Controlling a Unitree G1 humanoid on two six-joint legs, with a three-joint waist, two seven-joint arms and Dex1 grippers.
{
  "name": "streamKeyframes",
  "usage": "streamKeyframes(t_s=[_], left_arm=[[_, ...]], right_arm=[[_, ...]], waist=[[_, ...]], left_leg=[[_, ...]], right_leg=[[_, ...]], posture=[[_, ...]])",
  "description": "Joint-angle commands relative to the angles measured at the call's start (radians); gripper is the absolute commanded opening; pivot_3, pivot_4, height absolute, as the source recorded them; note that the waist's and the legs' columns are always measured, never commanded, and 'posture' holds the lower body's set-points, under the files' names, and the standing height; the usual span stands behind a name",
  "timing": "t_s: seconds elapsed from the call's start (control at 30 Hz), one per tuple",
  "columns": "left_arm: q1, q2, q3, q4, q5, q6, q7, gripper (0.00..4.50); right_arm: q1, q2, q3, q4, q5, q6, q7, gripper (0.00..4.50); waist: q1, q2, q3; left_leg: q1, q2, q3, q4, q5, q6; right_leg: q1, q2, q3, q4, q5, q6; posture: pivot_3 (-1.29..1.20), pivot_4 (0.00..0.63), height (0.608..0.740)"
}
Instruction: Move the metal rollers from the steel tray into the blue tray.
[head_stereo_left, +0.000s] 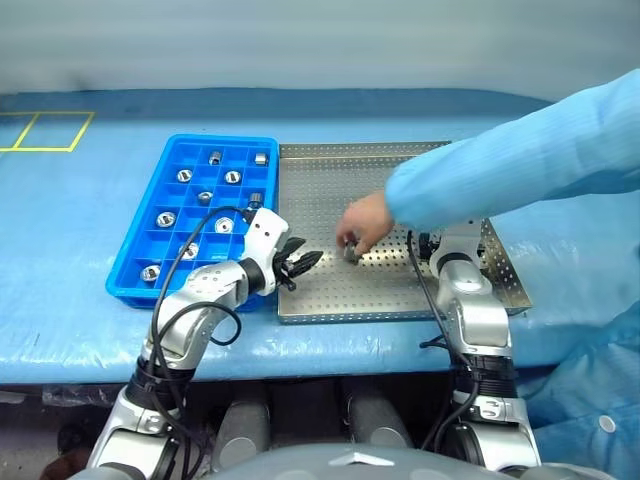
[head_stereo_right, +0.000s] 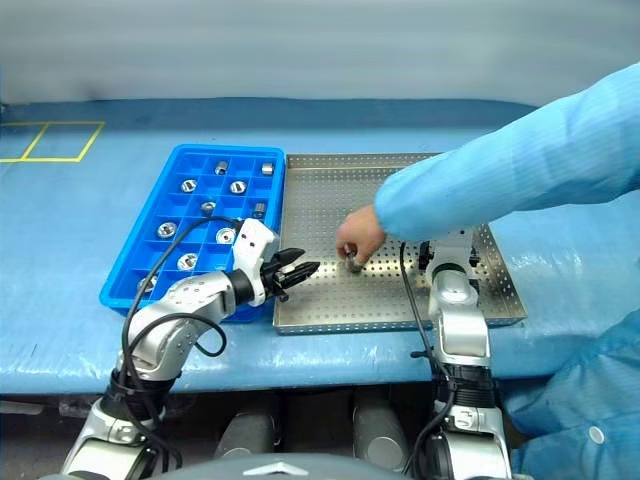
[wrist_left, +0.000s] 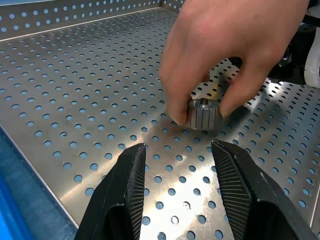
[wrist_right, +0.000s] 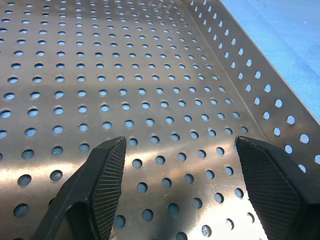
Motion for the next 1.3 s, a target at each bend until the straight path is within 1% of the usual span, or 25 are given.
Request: streamKeyframes(t_s=[0.03, 0.17, 0.23, 0.33, 0.37, 0.43, 0.47, 0.5, 0.6, 0.73, 0.87, 1.17, 1.23, 1.3], left_arm=[[-0.003, 0.001, 0.023, -0.019, -0.001, -0.023, -0.001, 2.22], [-0.003, -0.001, 0.025, -0.021, 0.001, -0.025, 0.001, 2.22], [-0.003, -0.001, 0.026, -0.022, 0.004, -0.026, 0.005, 2.22], [-0.004, 0.000, 0.031, -0.022, 0.001, -0.025, 0.004, 2.22], [-0.004, 0.001, 0.031, -0.022, 0.000, -0.026, 0.003, 2.22], [-0.004, 0.004, 0.032, -0.023, 0.000, -0.026, 0.001, 2.22], [-0.004, 0.005, 0.032, -0.023, -0.001, -0.026, 0.000, 2.22], [-0.003, 0.007, 0.032, -0.024, -0.001, -0.026, -0.002, 2.22], [0.002, 0.019, 0.034, -0.031, -0.005, -0.029, -0.015, 2.22], [0.005, 0.032, 0.036, -0.026, -0.001, -0.029, -0.012, 2.22], [0.004, 0.031, 0.034, -0.029, -0.004, -0.029, -0.010, 2.22], [0.005, 0.032, 0.041, -0.024, 0.002, -0.027, 0.005, 2.22], [0.006, 0.032, 0.043, -0.024, 0.001, -0.026, 0.008, 2.22], [0.008, 0.031, 0.044, -0.025, 0.002, -0.026, 0.011, 2.22]], right_arm=[[-0.006, -0.007, -0.003, -0.031, 0.003, -0.014, 0.001, 3.66], [-0.010, -0.009, -0.003, -0.030, 0.008, -0.015, 0.004, 3.66], [-0.006, -0.011, 0.002, -0.058, 0.039, 0.002, 0.050, 3.66], [0.004, -0.001, 0.013, -0.140, 0.160, 0.062, 0.187, 3.66], [0.013, -0.005, 0.026, -0.183, 0.220, 0.097, 0.254, 3.66], [0.054, -0.059, 0.102, -0.292, 0.329, 0.157, 0.424, 3.66], [0.074, -0.093, 0.139, -0.332, 0.348, 0.172, 0.475, 3.66], [0.086, -0.122, 0.167, -0.352, 0.341, 0.179, 0.488, 3.66], [0.111, -0.187, 0.215, -0.373, 0.323, 0.190, 0.503, 3.66], [0.133, -0.237, 0.265, -0.387, 0.326, 0.188, 0.537, 3.66], [0.117, -0.234, 0.269, -0.324, 0.276, 0.161, 0.482, 3.66], [0.077, -0.203, 0.287, -0.253, 0.269, 0.153, 0.478, 3.66], [0.074, -0.195, 0.281, -0.243, 0.272, 0.151, 0.474, 3.27], [0.071, -0.191, 0.272, -0.245, 0.281, 0.153, 0.475, 2.71]], waist=[[0.000, 0.000, 0.000], [0.000, 0.000, 0.000], [0.000, 0.000, 0.000], [-0.001, 0.000, 0.000], [-0.001, 0.000, 0.000], [0.000, 0.000, 0.000], [0.000, 0.000, 0.000], [0.000, 0.000, 0.000], [0.003, 0.000, 0.000], [0.003, 0.000, 0.000], [0.003, 0.000, 0.000], [0.005, 0.000, 0.000], [0.005, 0.000, 0.000], [0.006, 0.000, 0.000]], left_leg=[[0.000, 0.000, 0.000, 0.000, 0.000, 0.000], [0.000, 0.000, 0.000, 0.000, 0.000, 0.000], [0.000, 0.000, 0.000, 0.000, 0.000, 0.000], [0.000, 0.000, 0.000, 0.000, 0.000, 0.000], [0.000, 0.000, 0.000, 0.000, 0.000, 0.000], [0.000, 0.000, 0.000, 0.000, 0.000, 0.000], [0.000, 0.000, -0.001, -0.001, 0.000, 0.000], [0.000, 0.000, -0.001, -0.001, 0.000, 0.000], [0.000, 0.000, -0.001, 0.000, 0.000, 0.000], [0.000, 0.000, 0.000, 0.003, 0.000, 0.000], [0.000, 0.000, 0.000, 0.003, 0.000, 0.000], [0.000, 0.000, 0.000, 0.003, 0.000, 0.000], [-0.001, 0.000, 0.000, 0.003, 0.000, 0.000], [-0.001, 0.000, 0.000, 0.003, 0.000, 0.000]], right_leg=[[0.000, 0.000, 0.000, 0.000, 0.000, 0.000], [0.000, 0.000, 0.000, 0.000, 0.000, 0.000], [0.000, 0.000, 0.000, 0.000, 0.000, 0.000], [0.000, 0.000, 0.000, 0.000, 0.000, 0.000], [0.000, 0.000, 0.000, 0.000, 0.000, 0.000], [0.000, 0.000, 0.000, 0.000, 0.000, 0.000], [0.000, 0.000, 0.000, 0.000, 0.000, 0.000], [0.000, 0.000, 0.000, 0.000, 0.000, 0.000], [0.000, 0.000, 0.000, 0.000, 0.000, 0.000], [0.001, 0.000, 0.000, 0.000, 0.000, 0.000], [0.001, 0.000, 0.000, 0.000, 0.000, 0.000], [0.000, 0.000, 0.000, 0.000, 0.000, 0.000], [0.001, 0.000, 0.000, 0.000, 0.000, 0.000], [0.001, 0.000, 0.000, 0.000, 0.000, 0.001]], posture=[[0.01, 0.150, 0.740], [0.01, 0.150, 0.740], [0.01, 0.150, 0.740], [0.01, 0.150, 0.740], [0.01, 0.150, 0.740], [0.01, 0.150, 0.740], [0.01, 0.150, 0.740], [0.01, 0.150, 0.740], [0.00, 0.150, 0.740], [0.00, 0.150, 0.740], [0.00, 0.150, 0.740], [0.01, 0.150, 0.740], [0.02, 0.150, 0.740], [0.02, 0.150, 0.740]])
